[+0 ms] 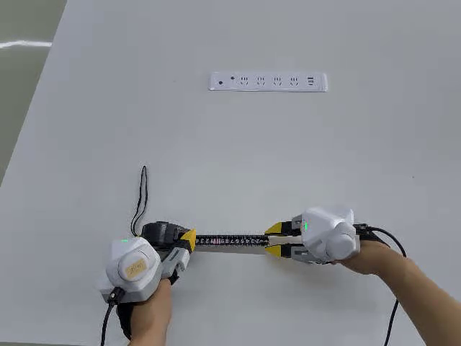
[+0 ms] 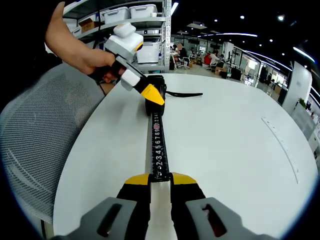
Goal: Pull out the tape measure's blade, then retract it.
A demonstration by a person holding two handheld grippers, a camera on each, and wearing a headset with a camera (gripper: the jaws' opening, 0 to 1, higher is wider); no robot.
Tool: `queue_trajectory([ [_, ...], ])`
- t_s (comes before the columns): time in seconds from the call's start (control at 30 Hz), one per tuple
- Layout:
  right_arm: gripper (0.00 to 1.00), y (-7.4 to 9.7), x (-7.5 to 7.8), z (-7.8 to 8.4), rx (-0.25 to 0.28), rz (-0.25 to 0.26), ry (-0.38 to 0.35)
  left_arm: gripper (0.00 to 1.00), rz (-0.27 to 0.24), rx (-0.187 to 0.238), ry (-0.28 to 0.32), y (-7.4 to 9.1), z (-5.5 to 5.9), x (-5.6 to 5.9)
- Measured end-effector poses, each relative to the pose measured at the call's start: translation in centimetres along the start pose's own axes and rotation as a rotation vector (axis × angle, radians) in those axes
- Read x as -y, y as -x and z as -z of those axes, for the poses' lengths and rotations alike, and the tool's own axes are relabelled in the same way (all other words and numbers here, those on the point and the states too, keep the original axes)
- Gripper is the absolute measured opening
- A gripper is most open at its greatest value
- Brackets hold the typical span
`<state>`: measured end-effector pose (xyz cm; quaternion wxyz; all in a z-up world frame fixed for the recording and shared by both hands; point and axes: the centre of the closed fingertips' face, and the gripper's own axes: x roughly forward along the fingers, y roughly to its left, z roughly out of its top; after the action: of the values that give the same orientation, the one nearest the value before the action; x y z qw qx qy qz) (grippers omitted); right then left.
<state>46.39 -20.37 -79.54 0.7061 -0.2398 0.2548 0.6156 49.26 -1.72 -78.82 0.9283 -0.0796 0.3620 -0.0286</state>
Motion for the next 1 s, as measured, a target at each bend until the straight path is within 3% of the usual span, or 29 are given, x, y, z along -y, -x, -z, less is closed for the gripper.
queue_trajectory([
  [1.0, 0.13, -1.2, -0.1, -1.1, 0.018, -0.010, -0.008, 0.62, 0.004, -0.005, -0.002, 0.0, 0.0, -0.1],
])
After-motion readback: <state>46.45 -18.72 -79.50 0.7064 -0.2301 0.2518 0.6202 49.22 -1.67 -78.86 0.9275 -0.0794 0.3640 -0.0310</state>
